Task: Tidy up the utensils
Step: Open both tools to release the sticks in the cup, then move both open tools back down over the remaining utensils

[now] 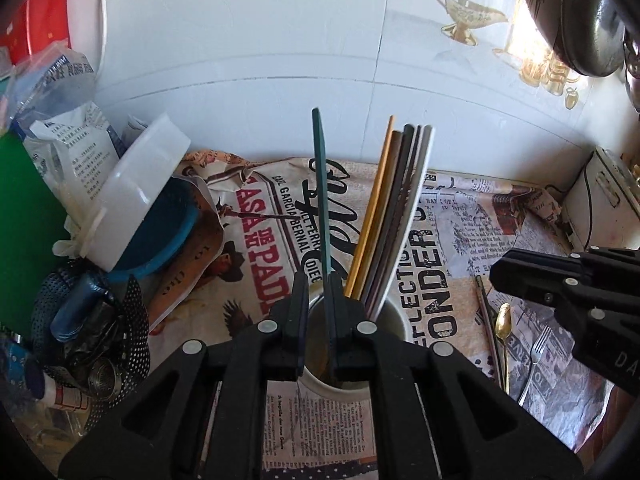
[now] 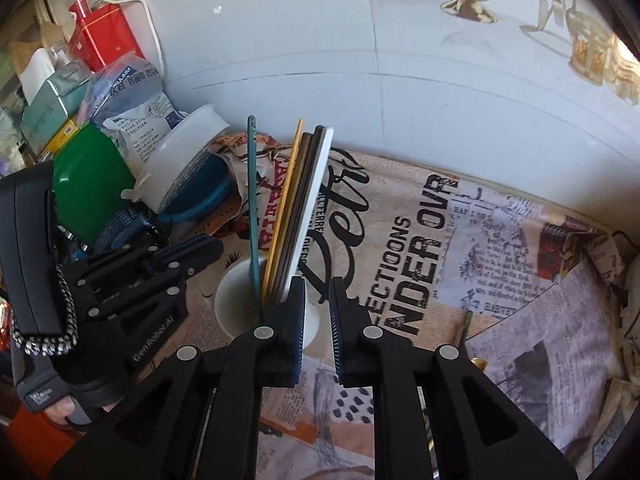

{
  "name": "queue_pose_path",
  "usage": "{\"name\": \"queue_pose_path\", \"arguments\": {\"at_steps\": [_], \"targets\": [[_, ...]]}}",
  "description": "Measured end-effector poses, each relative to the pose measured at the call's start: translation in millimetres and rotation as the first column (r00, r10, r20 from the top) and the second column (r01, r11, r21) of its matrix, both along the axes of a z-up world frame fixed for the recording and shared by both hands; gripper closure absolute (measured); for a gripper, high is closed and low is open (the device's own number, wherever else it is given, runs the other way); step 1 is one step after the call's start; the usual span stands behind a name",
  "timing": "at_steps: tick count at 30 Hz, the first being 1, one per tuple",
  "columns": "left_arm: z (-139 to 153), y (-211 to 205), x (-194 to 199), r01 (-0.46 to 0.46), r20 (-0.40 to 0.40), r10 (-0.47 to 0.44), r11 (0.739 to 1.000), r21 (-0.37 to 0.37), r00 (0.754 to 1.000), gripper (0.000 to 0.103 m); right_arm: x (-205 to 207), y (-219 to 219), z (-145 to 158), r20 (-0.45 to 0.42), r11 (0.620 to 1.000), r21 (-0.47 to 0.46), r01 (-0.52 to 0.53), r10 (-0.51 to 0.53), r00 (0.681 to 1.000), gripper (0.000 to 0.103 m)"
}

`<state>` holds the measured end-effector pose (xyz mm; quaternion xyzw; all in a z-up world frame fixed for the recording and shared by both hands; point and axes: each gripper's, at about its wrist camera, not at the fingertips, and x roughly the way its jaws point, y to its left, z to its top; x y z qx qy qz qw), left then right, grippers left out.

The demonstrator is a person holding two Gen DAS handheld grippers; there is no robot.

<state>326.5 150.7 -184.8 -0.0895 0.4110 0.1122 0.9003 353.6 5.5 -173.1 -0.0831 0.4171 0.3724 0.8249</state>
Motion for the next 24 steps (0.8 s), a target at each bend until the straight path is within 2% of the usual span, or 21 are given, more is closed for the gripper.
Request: {"name": "queue_pose_path", "arguments": {"at_steps": [2,7,10,16,24], "targets": [[7.4,-5.6,-4.2,-0.001,0.012,0.000,1.000,0.010,1.000,0.089,-1.6,-10.2,5.5,0.014,1.000,0.006,0.002,-0.002,1.000,0.091],[33.0,-29.9,-18.4,0.000,0.060,-0.003,0.999,0.054,0.998,0.064,-6.8,-39.0,20.5,0.065,1.000,0.021,0.015,-0.016,0.998,0.087],[43.4,-47.8,-24.7,-0.001,0.083,-0.006,0.996,0.085,0.997,0.053,-10.4,-56.6,28.2,0.098,0.999,0.024,0.020,-0.023,0.995,0.083],[50.0,-83.6,-31.2,0.016,0.096,-0.023,0.997,0.078,0.995,0.042,-13.0,-93.4,33.0,0.133,0.999,0.026,0.042,-0.045,0.990,0.079],[38.5,-126.4,-26.4,0.037,0.067,-0.040,0.998,0.043,0.997,0.037,-5.5,-148.7,15.7,0.127,0.994,-0.022,0.103,-0.099,0.987,0.073]]}}
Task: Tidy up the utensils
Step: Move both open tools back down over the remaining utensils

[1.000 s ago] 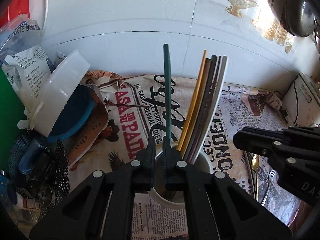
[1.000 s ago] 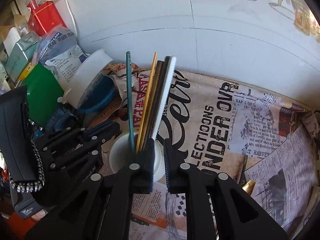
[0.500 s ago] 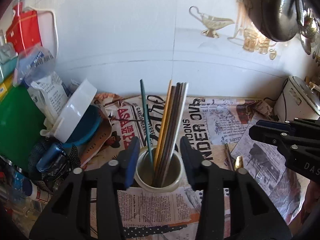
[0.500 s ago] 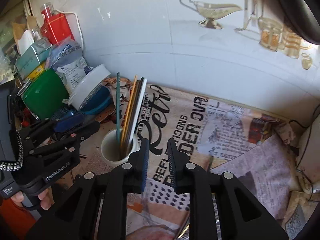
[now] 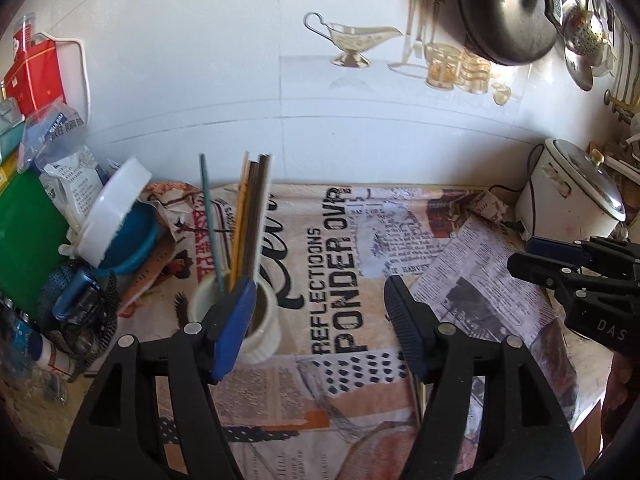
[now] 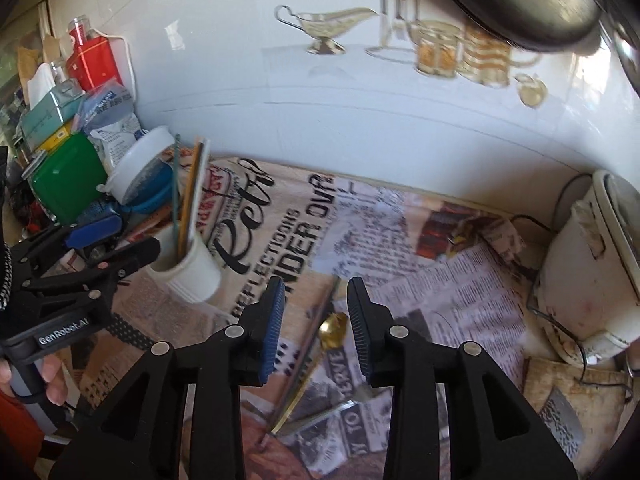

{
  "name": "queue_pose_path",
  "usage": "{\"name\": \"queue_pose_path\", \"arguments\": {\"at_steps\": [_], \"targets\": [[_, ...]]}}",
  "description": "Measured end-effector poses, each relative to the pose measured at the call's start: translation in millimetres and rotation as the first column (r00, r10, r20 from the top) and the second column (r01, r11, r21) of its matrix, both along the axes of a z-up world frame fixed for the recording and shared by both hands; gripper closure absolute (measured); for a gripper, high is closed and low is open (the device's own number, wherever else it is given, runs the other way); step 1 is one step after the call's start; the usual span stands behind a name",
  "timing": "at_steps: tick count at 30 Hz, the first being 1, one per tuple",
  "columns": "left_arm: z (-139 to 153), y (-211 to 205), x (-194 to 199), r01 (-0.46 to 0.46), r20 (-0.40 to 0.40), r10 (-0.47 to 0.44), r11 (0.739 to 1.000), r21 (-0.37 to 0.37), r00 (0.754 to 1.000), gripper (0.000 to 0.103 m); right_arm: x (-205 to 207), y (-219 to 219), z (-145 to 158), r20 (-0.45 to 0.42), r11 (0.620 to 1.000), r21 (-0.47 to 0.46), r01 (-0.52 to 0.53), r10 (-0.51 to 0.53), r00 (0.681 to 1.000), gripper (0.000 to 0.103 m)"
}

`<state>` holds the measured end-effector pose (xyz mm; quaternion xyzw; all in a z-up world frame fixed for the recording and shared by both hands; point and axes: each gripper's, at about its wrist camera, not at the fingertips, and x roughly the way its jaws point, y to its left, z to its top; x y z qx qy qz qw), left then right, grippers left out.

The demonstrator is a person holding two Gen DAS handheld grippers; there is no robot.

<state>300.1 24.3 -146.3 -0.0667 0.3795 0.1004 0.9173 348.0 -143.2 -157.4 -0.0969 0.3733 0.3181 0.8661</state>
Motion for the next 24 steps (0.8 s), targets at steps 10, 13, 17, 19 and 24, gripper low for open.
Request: {"name": "queue_pose_path", "arguments": {"at_steps": [10,13,17,19,24], "targets": [[-54.0,-37.1,15.2,-0.002,-0.140,-0.005,0.998,-0.056,0.990,0.037,26.9,-48.5,-62.2,-0.152,0.993,-0.092,0.071,-0.085,0.985,0.073],[-73.0,-42.8,17.8,-0.015,-0.186,0.005,0.998,-0.054,0.982,0.037,32.4,-54.2,-87.2,-0.216,0.990,-0.114,0.080,-0.103,0.971,0.073],[-95.7,-46.1,17.1,-0.034,-0.240,0.020,0.998,-0.054,0.970,0.037,33.8,-50.6,-122.3,-0.293,0.986,-0.149,0.074,-0.115,0.949,0.072],[-107.1,-46.0,15.3,-0.046,-0.268,0.028,0.997,-0.060,0.963,0.037,33.6,-45.8,-137.7,-0.336,0.987,-0.148,0.063,-0.110,0.935,0.072],[-128.1,-45.0,13.0,-0.069,-0.318,0.044,0.995,-0.066,0.947,0.037,25.7,-27.9,-157.9,-0.372,0.988,-0.154,0.028,-0.084,0.924,0.072]]}}
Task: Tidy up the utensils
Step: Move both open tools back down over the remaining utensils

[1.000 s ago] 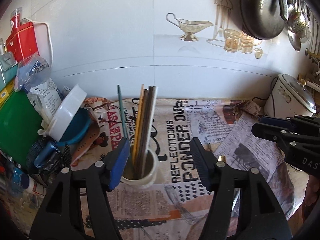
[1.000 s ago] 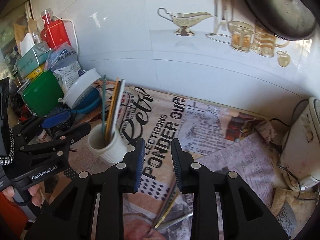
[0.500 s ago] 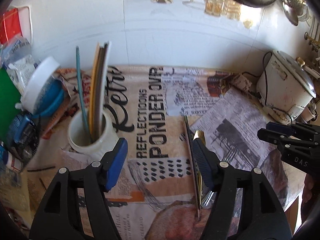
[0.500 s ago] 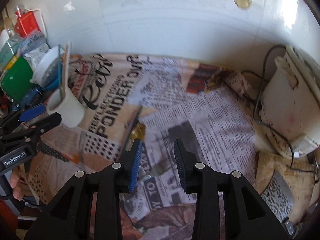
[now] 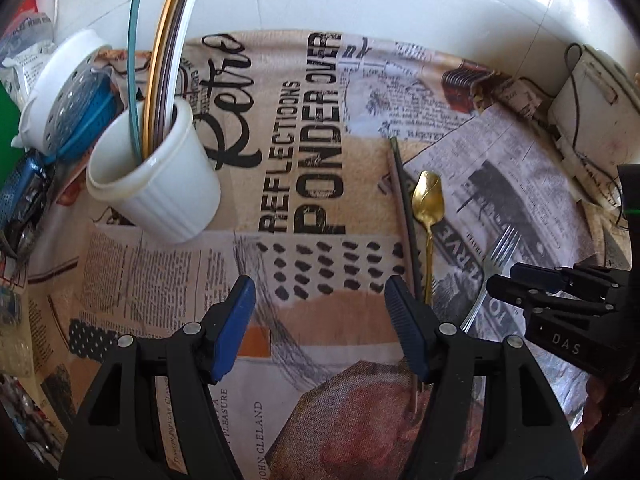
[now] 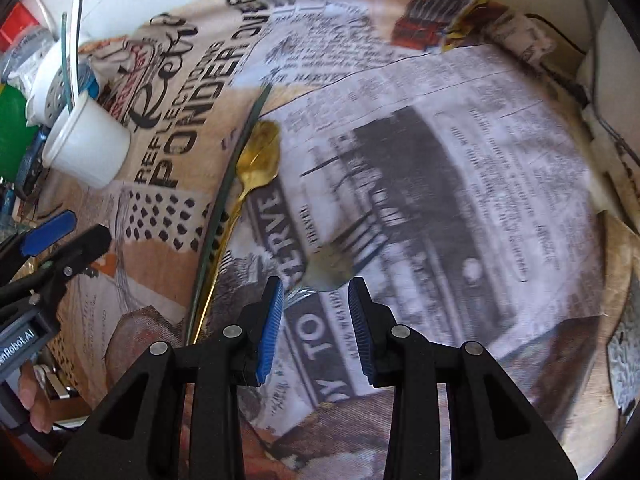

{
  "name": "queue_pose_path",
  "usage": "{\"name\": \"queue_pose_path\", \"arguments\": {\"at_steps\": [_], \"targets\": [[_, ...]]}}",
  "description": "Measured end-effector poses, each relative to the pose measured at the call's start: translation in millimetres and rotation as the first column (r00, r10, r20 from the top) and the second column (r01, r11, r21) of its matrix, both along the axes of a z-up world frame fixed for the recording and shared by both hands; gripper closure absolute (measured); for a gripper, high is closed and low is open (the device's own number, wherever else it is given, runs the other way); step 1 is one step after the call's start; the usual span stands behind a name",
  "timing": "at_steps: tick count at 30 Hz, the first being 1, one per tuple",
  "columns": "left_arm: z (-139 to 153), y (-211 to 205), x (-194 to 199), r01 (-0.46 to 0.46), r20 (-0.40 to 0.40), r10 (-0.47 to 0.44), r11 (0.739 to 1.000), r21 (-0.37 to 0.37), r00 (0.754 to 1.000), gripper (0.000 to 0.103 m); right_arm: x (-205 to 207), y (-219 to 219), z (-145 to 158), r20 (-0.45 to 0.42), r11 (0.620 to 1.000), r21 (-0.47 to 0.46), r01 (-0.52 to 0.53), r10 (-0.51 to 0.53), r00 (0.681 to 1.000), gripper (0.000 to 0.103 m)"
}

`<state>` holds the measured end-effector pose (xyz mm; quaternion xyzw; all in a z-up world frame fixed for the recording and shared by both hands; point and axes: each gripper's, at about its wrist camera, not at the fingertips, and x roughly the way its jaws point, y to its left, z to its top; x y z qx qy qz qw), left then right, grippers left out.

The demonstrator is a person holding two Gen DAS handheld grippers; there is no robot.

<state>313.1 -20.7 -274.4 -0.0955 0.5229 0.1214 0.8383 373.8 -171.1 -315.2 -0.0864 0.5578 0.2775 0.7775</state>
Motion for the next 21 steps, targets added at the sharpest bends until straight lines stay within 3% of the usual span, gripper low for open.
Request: {"name": "queue_pose_path", "arguments": {"at_steps": [7,11,14,17,18,21], "targets": [[-13.3,-2.6,2.5,0.013,-0.027,-0.014,1.000,-0.023,1.000,0.037,-17.9,12.7,-9.5,0.073,0.997,-0.066,-0.030,0.035,0.997,0.071],[-19.8,-8.8,11.7,0.046,-0.033,-0.047,0.998,-0.035,0.998,0.037,-23.2,3.1,-9.8,0.096,0.998,-0.060,-0.035,0.041,0.995,0.063],[-24.7,-13.5,20.9,0.069,-0.042,-0.071,0.996,-0.053,0.997,0.039,-21.3,-11.3,-10.1,0.093,0.998,-0.056,-0.027,0.032,0.995,0.062],[-29.5,-18.0,31.8,0.093,-0.047,-0.097,0.993,-0.071,0.994,0.046,-18.8,-27.7,-10.2,0.095,0.997,-0.083,-0.012,0.020,0.995,0.062],[-31.4,-18.8,36.2,0.099,-0.051,-0.103,0.992,-0.078,0.993,0.049,-19.2,-33.4,-10.5,0.110,0.994,-0.108,-0.006,0.018,0.994,0.068],[-36.2,-20.3,48.8,0.113,-0.062,-0.119,0.989,-0.099,0.991,0.058,-18.1,-49.0,-9.6,0.112,0.992,-0.127,0.011,0.004,0.994,0.071]]}}
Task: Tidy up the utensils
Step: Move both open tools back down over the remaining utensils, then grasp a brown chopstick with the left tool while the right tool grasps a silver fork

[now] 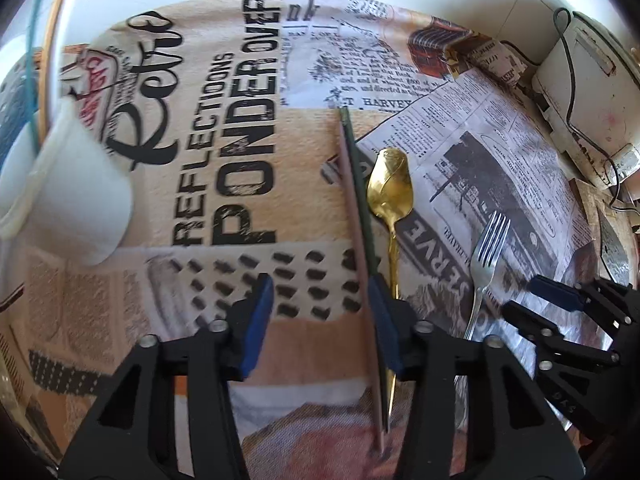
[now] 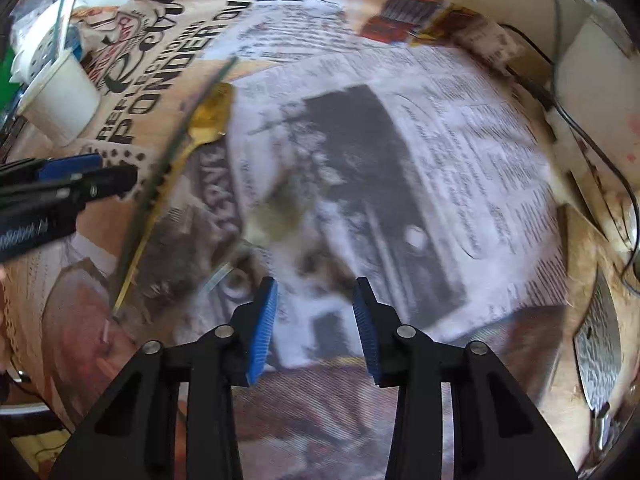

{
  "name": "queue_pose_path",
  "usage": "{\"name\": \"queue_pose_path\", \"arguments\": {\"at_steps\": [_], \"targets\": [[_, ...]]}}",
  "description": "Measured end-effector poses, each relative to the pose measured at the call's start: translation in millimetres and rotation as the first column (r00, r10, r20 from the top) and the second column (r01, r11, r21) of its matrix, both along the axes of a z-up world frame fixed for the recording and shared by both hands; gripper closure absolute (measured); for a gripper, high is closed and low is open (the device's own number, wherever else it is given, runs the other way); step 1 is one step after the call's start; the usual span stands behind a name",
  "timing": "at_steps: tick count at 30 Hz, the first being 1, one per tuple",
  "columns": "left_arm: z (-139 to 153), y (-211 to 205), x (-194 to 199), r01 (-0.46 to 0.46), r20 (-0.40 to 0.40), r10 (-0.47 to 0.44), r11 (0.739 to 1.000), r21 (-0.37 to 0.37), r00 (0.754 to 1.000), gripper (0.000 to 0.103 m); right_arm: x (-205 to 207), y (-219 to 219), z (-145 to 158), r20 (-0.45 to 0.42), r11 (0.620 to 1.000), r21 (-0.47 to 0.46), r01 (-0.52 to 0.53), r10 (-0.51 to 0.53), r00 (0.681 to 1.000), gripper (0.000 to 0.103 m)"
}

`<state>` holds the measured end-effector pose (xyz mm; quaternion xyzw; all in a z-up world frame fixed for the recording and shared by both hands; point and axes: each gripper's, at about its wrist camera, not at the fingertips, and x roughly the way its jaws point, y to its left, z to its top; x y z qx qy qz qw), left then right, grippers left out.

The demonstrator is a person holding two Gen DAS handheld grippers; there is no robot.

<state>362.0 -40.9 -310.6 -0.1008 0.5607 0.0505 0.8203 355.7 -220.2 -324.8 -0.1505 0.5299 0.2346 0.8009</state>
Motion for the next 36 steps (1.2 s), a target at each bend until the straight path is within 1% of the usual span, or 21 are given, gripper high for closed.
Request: {"name": "queue_pose_path", "arguments": {"at_steps": [3,6,9,11,15,17,18,20,21,22,25,29,31,34,36], "targets": [[-3.0,0.3,11.1,0.002,-0.005,-0.002,1.000,-0.014,1.000,0.065,4.9,-20.6,1.6,-0.019,0.999,-0.004,0.046,-0.046,0.999,0.072],[-5.8,0.8,22.1,0.007,-0.005,-0.007,1.000,-0.020,1.000,0.068,10.4,-36.6,4.7,-0.056,0.996,0.031,0.089,-0.087,0.995,0.072],[-7.3,2.6,31.6,0.009,-0.006,-0.010,1.000,-0.029,1.000,0.071,10.6,-42.8,8.8,-0.075,0.993,0.060,0.102,-0.098,0.992,0.072],[-7.5,2.0,37.7,0.016,-0.005,-0.016,1.000,-0.005,1.000,0.074,9.2,-43.1,11.8,-0.075,0.993,0.069,0.097,-0.092,0.993,0.072],[-8.4,-2.1,50.5,0.046,-0.011,-0.045,0.996,0.071,0.999,0.075,11.6,-28.5,14.7,-0.082,0.992,0.098,0.077,-0.070,0.994,0.072],[-8.9,-2.0,55.3,0.055,-0.009,-0.054,0.995,0.086,0.998,0.076,14.9,-20.6,11.2,-0.084,0.991,0.111,0.075,-0.066,0.994,0.071],[-9.1,-1.4,57.5,0.058,-0.007,-0.058,0.995,0.085,0.998,0.077,16.7,-18.2,11.6,-0.085,0.989,0.122,0.079,-0.069,0.994,0.070],[-9.1,0.1,61.9,0.069,0.002,-0.069,0.994,0.082,0.998,0.085,17.1,-9.2,10.5,-0.086,0.985,0.142,0.094,-0.083,0.993,0.069],[-9.4,0.7,63.7,0.074,0.006,-0.074,0.994,0.080,0.997,0.093,19.0,-3.9,9.7,-0.086,0.983,0.149,0.106,-0.094,0.992,0.068],[-9.8,1.8,66.0,0.077,0.007,-0.078,0.994,0.079,0.997,0.096,22.6,3.6,8.7,-0.085,0.981,0.151,0.117,-0.105,0.991,0.068],[-10.3,7.2,68.9,0.074,0.001,-0.075,0.996,0.047,0.997,0.098,30.1,12.0,6.7,-0.090,0.975,0.161,0.156,-0.142,0.986,0.068],[-8.8,15.8,57.1,0.049,0.002,-0.049,0.999,0.014,0.999,0.098,38.9,27.8,2.3,-0.096,0.965,0.162,0.205,-0.192,0.977,0.068],[-6.7,18.3,47.7,0.038,0.013,-0.038,0.999,0.022,0.999,0.098,40.5,32.6,1.5,-0.103,0.960,0.172,0.221,-0.205,0.973,0.068],[1.2,24.4,31.4,0.023,0.041,-0.024,0.999,0.033,0.999,0.098,39.2,39.5,2.0,-0.072,0.959,0.178,0.220,-0.211,0.975,0.066],[8.0,28.9,21.4,0.011,0.062,-0.013,0.999,0.031,0.998,0.098,39.3,47.4,1.3,-0.049,0.962,0.168,0.216,-0.210,0.976,0.069]]}}
